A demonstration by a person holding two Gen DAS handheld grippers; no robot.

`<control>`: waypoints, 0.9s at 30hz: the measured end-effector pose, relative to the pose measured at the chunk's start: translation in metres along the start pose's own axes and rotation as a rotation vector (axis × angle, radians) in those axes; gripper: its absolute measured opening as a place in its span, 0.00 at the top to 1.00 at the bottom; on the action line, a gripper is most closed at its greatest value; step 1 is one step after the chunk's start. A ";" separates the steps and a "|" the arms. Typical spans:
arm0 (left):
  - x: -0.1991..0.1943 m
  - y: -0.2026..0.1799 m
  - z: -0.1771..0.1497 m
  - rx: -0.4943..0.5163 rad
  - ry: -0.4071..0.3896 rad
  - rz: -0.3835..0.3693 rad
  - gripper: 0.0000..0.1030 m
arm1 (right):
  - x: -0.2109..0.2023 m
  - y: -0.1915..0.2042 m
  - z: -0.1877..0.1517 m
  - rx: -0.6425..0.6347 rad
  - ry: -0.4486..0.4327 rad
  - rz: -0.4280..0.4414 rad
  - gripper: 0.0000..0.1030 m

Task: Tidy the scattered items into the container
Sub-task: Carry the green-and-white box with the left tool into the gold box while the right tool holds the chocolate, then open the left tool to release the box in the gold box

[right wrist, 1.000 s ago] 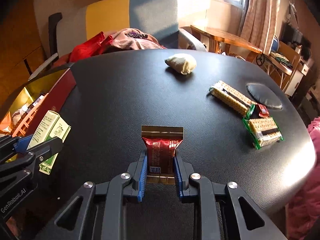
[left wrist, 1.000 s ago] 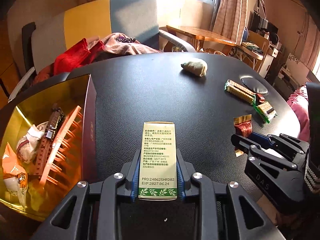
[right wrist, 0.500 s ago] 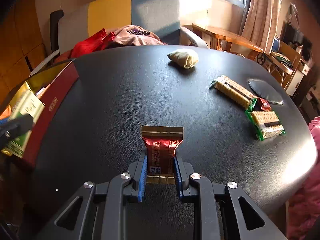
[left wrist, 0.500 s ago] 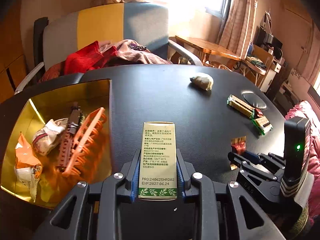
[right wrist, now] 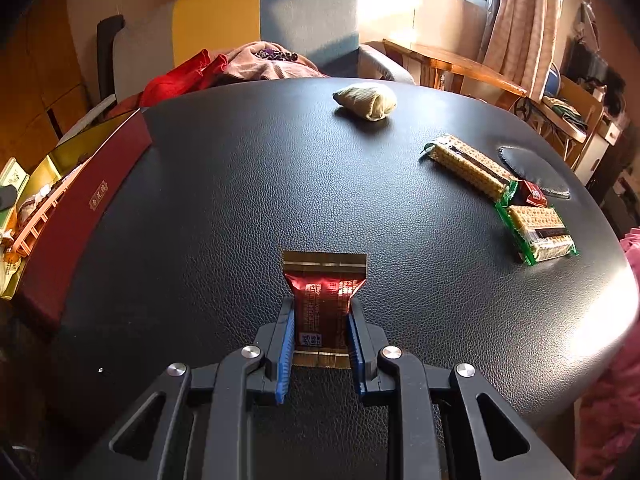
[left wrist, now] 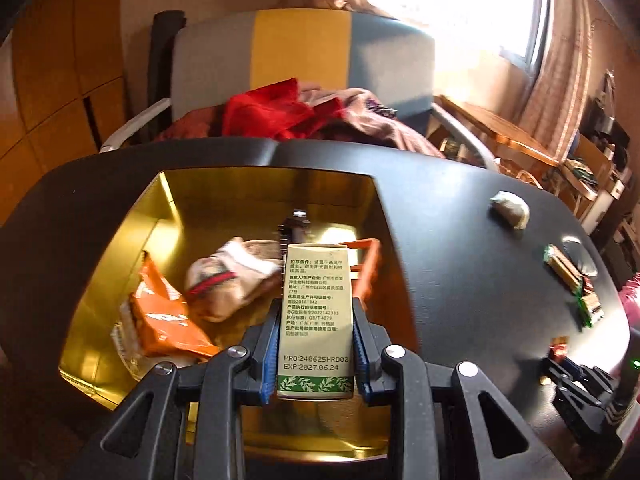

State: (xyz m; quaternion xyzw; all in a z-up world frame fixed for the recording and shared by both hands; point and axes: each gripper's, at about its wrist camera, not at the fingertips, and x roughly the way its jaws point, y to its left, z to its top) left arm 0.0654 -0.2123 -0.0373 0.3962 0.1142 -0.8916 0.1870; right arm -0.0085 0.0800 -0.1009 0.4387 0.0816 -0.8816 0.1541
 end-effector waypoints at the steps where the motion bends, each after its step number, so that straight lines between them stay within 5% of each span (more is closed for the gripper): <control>1: 0.005 0.006 0.001 -0.004 0.009 0.019 0.71 | 0.000 0.000 0.000 0.000 0.000 0.000 0.77; 17: 0.051 0.052 0.013 -0.051 0.073 0.117 0.69 | 0.003 0.002 0.003 -0.020 0.002 -0.007 0.77; 27: 0.025 0.064 0.010 -0.097 0.009 0.108 0.52 | 0.003 0.009 0.010 -0.035 -0.007 0.010 0.77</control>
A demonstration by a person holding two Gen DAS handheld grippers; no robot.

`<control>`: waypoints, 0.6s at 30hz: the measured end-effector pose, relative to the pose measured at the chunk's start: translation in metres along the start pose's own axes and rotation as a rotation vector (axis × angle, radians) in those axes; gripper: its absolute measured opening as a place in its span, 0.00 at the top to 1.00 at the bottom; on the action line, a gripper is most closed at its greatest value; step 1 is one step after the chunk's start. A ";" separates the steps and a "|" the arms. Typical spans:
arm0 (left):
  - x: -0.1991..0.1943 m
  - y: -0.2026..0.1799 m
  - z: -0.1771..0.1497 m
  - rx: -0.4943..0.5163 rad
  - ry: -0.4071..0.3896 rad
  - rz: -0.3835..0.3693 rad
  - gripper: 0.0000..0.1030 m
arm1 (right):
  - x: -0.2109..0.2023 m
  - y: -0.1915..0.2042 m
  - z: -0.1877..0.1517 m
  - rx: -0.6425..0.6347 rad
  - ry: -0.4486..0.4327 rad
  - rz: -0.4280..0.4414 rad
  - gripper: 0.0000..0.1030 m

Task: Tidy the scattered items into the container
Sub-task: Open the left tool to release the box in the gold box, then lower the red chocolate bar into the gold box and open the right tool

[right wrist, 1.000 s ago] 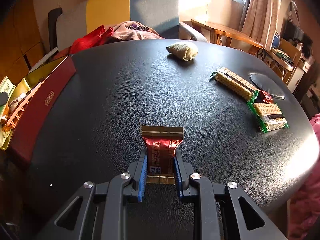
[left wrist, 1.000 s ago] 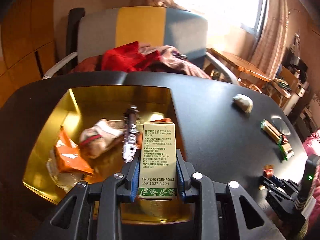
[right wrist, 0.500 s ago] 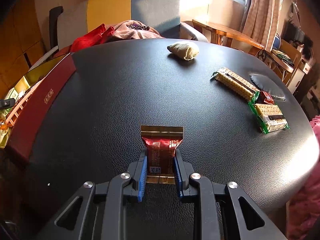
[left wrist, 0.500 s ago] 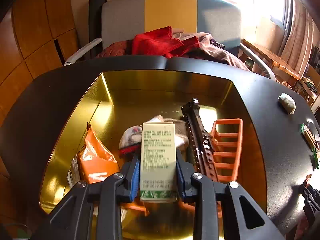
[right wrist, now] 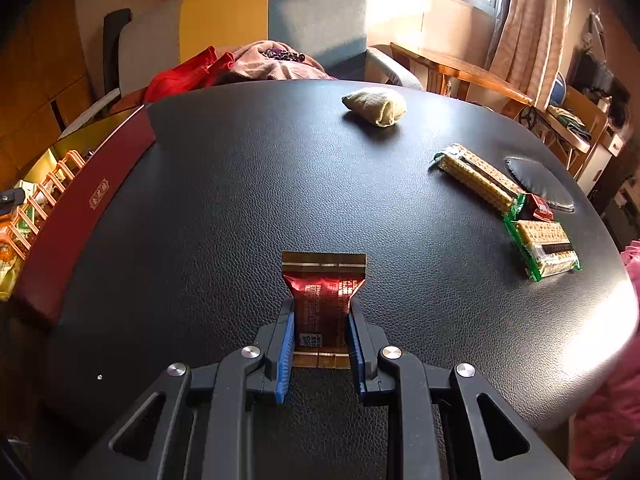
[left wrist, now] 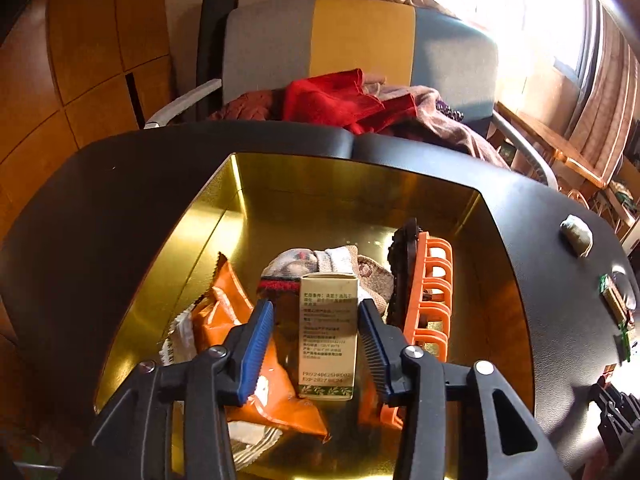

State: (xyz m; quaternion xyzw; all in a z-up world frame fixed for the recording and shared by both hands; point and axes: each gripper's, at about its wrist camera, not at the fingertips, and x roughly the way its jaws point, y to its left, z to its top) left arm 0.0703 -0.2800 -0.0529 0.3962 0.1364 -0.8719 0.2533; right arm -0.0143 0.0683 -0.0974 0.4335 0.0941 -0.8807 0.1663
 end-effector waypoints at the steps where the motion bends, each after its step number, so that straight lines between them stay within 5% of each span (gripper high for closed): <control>1: -0.004 0.003 -0.002 -0.004 -0.009 0.001 0.52 | -0.001 0.003 0.002 -0.003 -0.006 0.013 0.77; 7: -0.026 0.016 -0.017 -0.005 -0.035 0.003 0.51 | -0.011 0.032 0.022 -0.038 -0.045 0.132 0.77; 18: -0.049 0.037 -0.043 -0.063 -0.022 0.011 0.48 | -0.035 0.164 0.093 -0.204 -0.114 0.544 0.77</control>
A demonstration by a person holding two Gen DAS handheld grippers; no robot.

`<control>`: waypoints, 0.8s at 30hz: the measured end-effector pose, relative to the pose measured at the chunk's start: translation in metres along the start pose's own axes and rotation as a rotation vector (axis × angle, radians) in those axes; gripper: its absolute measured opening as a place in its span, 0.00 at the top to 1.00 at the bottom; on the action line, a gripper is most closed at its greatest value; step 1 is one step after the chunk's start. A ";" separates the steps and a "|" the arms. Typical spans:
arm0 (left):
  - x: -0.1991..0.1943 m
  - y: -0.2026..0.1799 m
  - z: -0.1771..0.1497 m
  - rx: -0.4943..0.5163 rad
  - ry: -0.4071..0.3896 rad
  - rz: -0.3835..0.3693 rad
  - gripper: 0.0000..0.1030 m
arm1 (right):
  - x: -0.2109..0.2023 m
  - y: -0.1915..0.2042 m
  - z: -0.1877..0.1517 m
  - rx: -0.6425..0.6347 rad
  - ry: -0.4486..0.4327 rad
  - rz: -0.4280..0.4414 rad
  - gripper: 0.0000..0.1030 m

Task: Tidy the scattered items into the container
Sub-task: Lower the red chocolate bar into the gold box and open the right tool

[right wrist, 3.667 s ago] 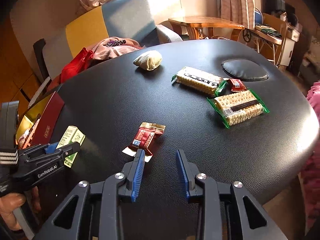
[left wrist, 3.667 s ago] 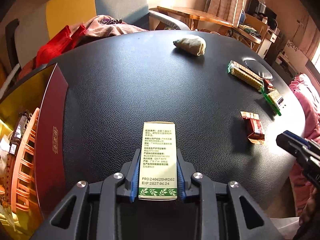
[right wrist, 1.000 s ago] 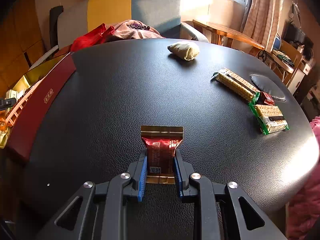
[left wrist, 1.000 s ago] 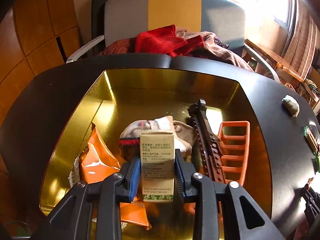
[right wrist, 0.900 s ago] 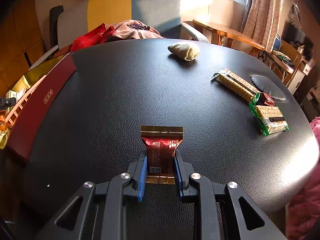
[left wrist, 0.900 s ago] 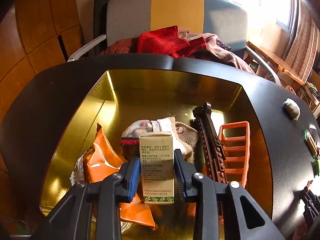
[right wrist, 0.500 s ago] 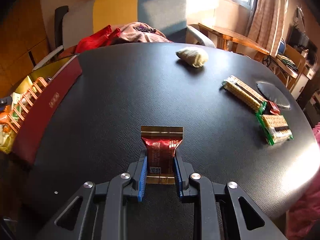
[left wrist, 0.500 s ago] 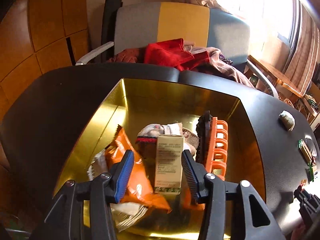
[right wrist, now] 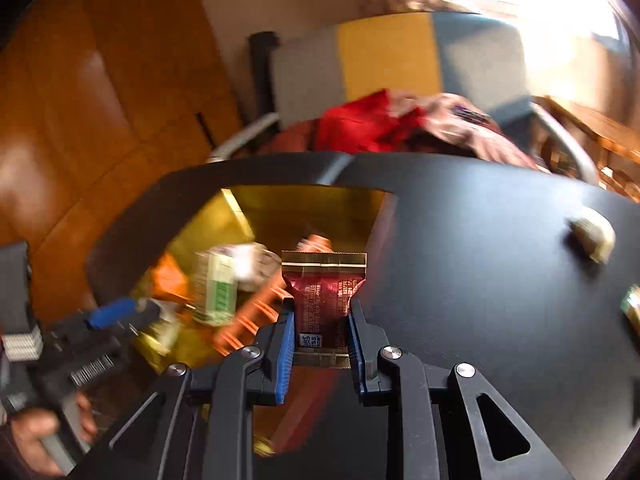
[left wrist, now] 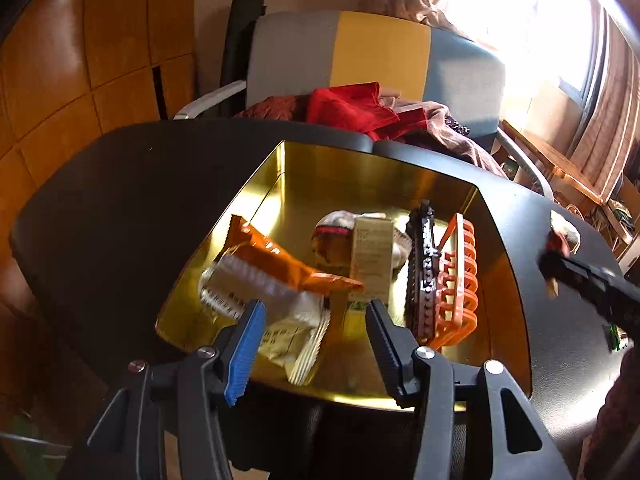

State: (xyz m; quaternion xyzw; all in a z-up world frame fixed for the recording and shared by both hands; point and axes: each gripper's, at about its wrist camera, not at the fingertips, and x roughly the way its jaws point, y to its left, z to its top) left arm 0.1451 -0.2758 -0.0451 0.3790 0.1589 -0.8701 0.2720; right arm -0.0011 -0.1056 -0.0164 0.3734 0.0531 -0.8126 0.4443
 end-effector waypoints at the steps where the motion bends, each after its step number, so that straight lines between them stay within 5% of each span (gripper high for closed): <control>1: -0.001 0.003 -0.001 -0.006 0.002 0.004 0.48 | 0.008 0.010 0.006 -0.022 0.006 0.012 0.77; 12: -0.010 0.022 -0.006 -0.049 -0.011 0.011 0.48 | 0.083 0.058 0.028 -0.081 0.135 0.068 0.75; 24: -0.016 0.016 -0.008 -0.046 -0.017 -0.008 0.48 | 0.084 0.053 0.020 -0.068 0.142 0.030 0.73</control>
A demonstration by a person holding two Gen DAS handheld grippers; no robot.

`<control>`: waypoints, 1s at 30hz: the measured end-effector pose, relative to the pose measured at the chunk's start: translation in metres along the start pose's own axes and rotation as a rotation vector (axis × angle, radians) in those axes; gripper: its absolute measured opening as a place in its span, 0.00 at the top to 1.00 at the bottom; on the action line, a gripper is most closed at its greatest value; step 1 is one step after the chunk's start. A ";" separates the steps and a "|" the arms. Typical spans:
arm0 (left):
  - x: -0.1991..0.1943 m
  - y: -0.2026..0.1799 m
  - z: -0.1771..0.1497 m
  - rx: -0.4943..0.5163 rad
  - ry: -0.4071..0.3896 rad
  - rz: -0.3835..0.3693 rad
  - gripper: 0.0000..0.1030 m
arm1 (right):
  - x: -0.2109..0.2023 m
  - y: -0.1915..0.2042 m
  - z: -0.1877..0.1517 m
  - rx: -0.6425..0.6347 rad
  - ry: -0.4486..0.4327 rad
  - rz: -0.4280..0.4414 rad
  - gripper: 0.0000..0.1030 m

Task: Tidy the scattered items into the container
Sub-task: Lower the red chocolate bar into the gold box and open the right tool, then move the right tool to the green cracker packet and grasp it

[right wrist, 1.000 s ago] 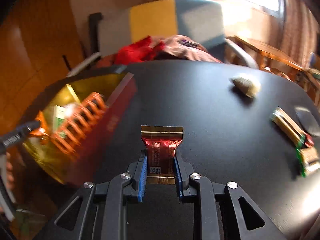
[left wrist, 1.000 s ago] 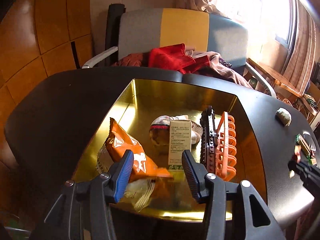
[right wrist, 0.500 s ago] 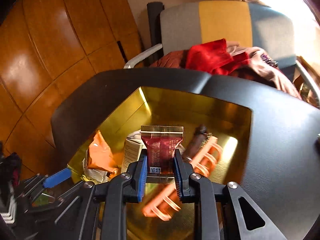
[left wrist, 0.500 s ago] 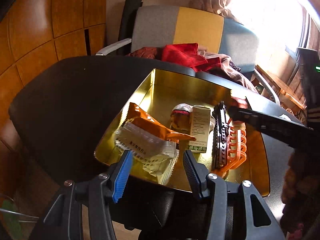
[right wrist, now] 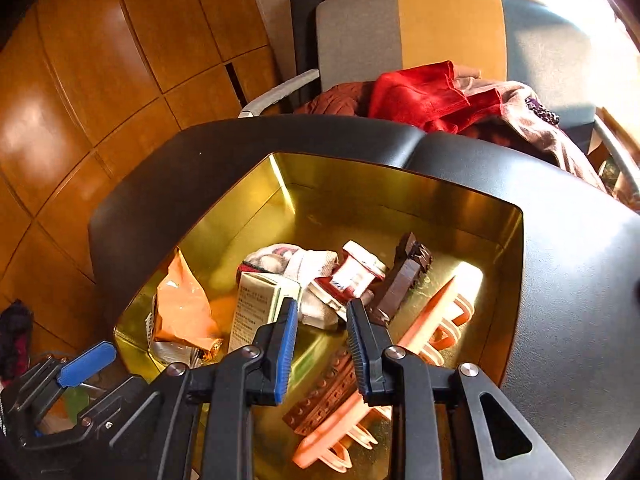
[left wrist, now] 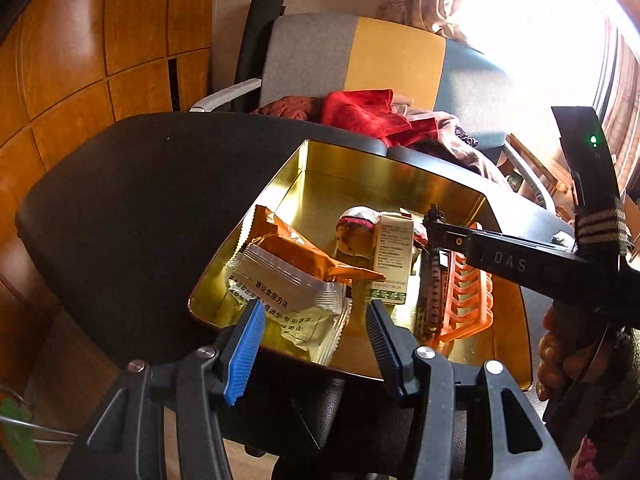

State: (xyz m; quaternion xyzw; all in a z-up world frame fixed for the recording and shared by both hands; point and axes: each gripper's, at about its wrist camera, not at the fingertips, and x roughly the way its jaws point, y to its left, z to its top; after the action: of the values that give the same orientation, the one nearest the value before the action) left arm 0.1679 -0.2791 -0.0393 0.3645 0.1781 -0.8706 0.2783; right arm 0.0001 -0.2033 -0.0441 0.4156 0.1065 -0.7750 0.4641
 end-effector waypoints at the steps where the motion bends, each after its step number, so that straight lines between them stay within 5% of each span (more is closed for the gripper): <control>1: -0.001 -0.001 0.000 0.003 -0.002 -0.002 0.48 | -0.002 -0.001 -0.001 0.004 -0.003 0.002 0.73; 16: -0.023 -0.052 -0.004 0.123 -0.025 -0.093 0.48 | -0.063 -0.033 -0.030 0.082 -0.121 -0.081 0.72; 30: -0.031 -0.139 -0.014 0.324 -0.013 -0.221 0.48 | -0.142 -0.160 -0.108 0.365 -0.167 -0.338 0.69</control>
State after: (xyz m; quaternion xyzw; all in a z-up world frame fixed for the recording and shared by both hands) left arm 0.1076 -0.1525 -0.0112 0.3769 0.0729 -0.9156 0.1199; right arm -0.0384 0.0334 -0.0423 0.4033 -0.0061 -0.8795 0.2527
